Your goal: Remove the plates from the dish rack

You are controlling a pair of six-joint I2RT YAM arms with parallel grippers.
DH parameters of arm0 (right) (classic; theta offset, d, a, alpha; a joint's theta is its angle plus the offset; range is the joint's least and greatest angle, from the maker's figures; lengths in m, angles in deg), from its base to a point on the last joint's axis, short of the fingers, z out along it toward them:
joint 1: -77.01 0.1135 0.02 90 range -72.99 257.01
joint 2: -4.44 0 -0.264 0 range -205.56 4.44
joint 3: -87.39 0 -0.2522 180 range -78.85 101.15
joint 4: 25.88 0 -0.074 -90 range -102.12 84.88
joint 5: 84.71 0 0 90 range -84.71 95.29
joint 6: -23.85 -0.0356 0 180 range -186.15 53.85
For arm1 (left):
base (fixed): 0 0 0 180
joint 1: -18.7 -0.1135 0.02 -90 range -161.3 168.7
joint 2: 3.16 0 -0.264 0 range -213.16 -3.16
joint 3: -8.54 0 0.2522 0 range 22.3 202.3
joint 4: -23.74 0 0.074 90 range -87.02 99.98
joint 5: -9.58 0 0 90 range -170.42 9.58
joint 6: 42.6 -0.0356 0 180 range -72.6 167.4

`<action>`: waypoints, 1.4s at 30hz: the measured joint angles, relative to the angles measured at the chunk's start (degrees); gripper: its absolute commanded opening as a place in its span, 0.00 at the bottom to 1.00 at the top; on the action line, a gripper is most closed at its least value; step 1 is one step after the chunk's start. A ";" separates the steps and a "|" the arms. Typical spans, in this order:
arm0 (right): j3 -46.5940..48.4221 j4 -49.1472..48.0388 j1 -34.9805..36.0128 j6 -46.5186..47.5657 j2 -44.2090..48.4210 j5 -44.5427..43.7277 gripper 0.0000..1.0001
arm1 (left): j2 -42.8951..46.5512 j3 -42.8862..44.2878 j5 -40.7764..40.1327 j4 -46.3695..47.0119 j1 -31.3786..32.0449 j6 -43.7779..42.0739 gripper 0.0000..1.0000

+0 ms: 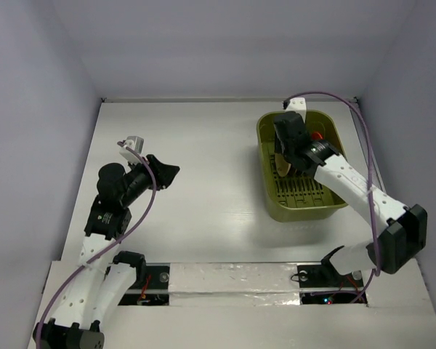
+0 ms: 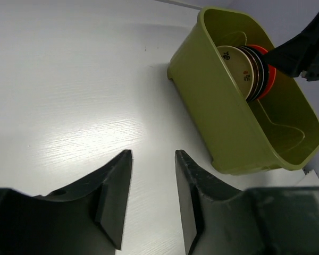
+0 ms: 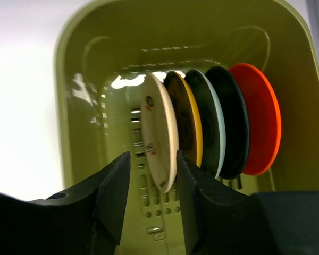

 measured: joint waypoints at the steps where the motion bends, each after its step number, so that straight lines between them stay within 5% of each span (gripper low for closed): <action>1: 0.46 0.31 0.00 0.20 -1.20 -0.70 0.43 | 0.04 0.00 0.04 0.00 -0.15 0.02 0.36; 11: 4.11 0.94 -0.11 2.36 -9.88 -4.76 0.37 | 0.68 0.00 0.28 0.02 -0.70 0.02 0.39; 42: 3.17 1.66 -1.90 2.89 -13.29 -9.94 0.29 | -0.79 0.00 3.43 0.44 -2.62 0.22 0.39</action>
